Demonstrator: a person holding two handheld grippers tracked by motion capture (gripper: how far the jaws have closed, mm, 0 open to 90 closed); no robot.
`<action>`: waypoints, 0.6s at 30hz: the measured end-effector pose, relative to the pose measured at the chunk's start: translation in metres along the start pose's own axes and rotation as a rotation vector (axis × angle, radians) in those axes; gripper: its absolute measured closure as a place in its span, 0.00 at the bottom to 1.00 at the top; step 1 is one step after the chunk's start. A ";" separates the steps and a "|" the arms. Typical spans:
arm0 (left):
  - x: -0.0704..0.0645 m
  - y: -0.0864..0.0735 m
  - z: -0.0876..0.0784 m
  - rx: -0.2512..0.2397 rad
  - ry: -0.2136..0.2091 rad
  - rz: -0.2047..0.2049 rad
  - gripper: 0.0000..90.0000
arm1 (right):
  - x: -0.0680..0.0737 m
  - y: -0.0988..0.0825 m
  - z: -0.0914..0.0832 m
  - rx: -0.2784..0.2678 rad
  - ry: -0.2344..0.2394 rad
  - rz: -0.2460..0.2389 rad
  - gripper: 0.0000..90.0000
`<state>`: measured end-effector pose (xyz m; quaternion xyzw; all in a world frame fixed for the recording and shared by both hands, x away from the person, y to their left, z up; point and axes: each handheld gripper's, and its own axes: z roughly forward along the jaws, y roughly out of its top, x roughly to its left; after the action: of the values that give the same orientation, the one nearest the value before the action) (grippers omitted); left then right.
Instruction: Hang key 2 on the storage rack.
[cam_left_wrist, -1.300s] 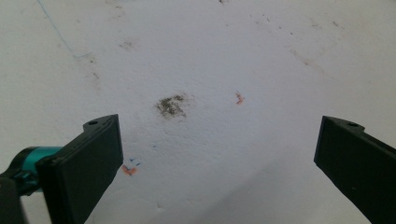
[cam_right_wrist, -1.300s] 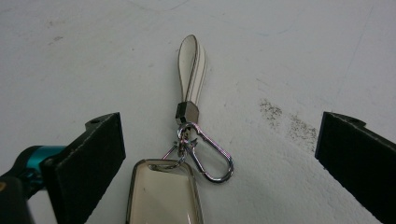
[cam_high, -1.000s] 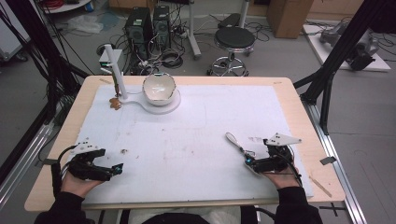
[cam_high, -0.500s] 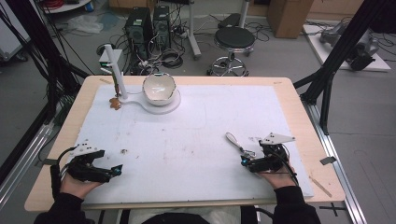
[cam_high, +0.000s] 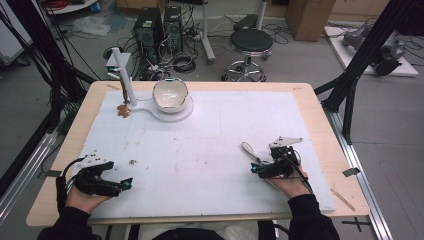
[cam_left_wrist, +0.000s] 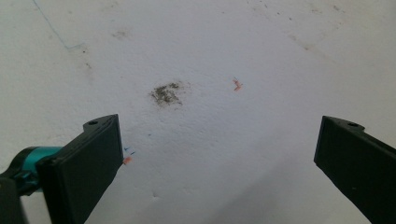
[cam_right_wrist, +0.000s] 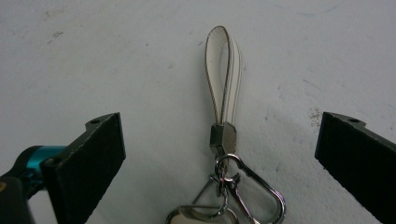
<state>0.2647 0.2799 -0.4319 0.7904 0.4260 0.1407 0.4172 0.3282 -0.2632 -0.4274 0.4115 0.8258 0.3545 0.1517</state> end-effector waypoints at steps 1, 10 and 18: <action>0.000 0.000 0.000 0.001 -0.003 0.003 0.02 | 0.000 0.002 0.004 0.015 -0.001 -0.008 0.01; 0.000 0.000 0.000 0.016 -0.012 0.003 0.02 | 0.000 0.010 0.014 0.067 -0.013 -0.023 0.17; -0.001 -0.001 0.000 0.004 -0.021 0.005 0.02 | -0.001 0.012 0.018 0.083 -0.025 -0.044 0.38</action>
<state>0.2635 0.2797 -0.4330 0.7938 0.4198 0.1327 0.4195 0.3455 -0.2503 -0.4319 0.4034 0.8468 0.3113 0.1526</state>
